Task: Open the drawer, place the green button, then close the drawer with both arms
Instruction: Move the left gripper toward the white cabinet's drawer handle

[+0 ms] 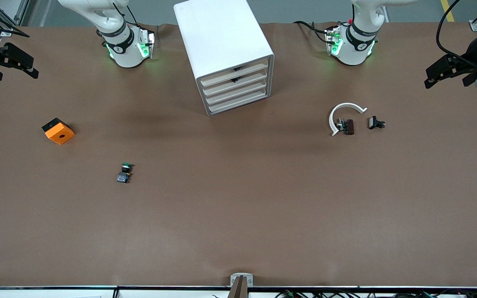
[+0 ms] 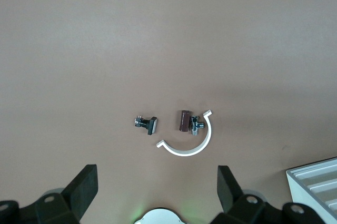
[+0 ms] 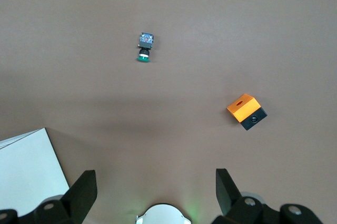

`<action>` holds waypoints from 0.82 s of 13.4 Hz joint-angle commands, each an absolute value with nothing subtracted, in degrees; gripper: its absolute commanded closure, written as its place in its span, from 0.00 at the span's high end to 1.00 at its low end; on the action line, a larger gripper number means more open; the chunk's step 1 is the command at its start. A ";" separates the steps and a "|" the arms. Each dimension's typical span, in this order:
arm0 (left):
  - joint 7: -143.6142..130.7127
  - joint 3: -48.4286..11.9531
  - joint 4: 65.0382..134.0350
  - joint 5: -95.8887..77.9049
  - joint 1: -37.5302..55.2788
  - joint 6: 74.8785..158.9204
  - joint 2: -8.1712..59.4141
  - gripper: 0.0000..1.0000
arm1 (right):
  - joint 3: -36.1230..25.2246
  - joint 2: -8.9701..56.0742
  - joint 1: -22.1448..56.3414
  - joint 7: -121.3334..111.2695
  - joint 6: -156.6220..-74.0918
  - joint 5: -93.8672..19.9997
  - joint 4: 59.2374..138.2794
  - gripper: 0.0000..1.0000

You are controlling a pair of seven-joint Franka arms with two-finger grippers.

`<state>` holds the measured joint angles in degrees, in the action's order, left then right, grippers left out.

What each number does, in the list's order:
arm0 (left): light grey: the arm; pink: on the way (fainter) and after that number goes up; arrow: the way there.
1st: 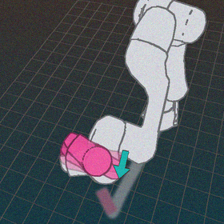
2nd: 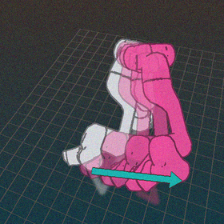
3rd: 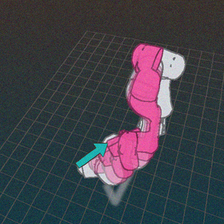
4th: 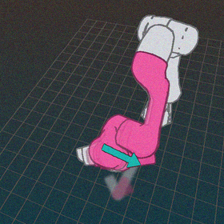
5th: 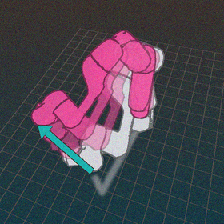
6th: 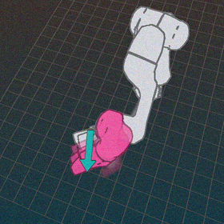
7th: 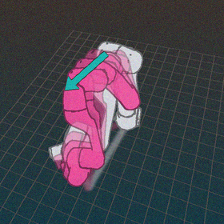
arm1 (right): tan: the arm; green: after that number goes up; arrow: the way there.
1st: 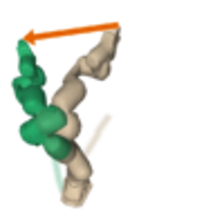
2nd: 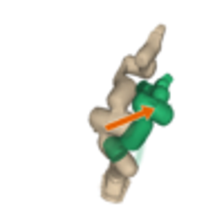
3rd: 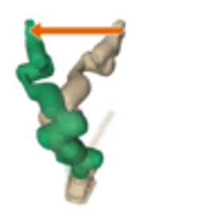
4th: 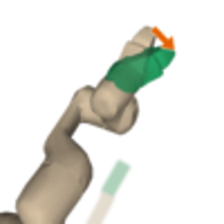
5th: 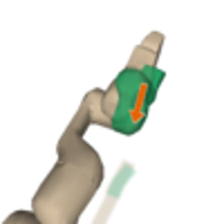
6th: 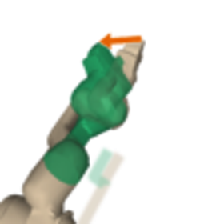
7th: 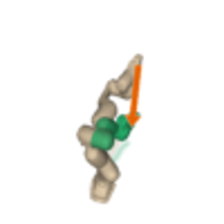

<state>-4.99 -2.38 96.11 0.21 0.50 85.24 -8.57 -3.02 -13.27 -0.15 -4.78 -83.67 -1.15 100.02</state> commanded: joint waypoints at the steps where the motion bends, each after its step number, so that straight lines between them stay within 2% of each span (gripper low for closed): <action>1: -5.36 -2.46 94.83 0.53 0.53 84.29 -7.82 1.00 | -3.08 -14.33 -0.18 -5.36 -83.94 -1.49 100.81 1.00; 6: -4.49 -2.46 93.96 0.79 -1.40 84.20 -6.33 1.00 | -3.08 -14.33 -0.18 -5.36 -83.93 -1.49 100.81 1.00; 11: -4.92 -2.64 94.39 -3.24 -2.73 82.79 -2.03 1.00 | -3.08 -14.15 -0.26 -5.36 -83.85 -1.49 100.55 1.00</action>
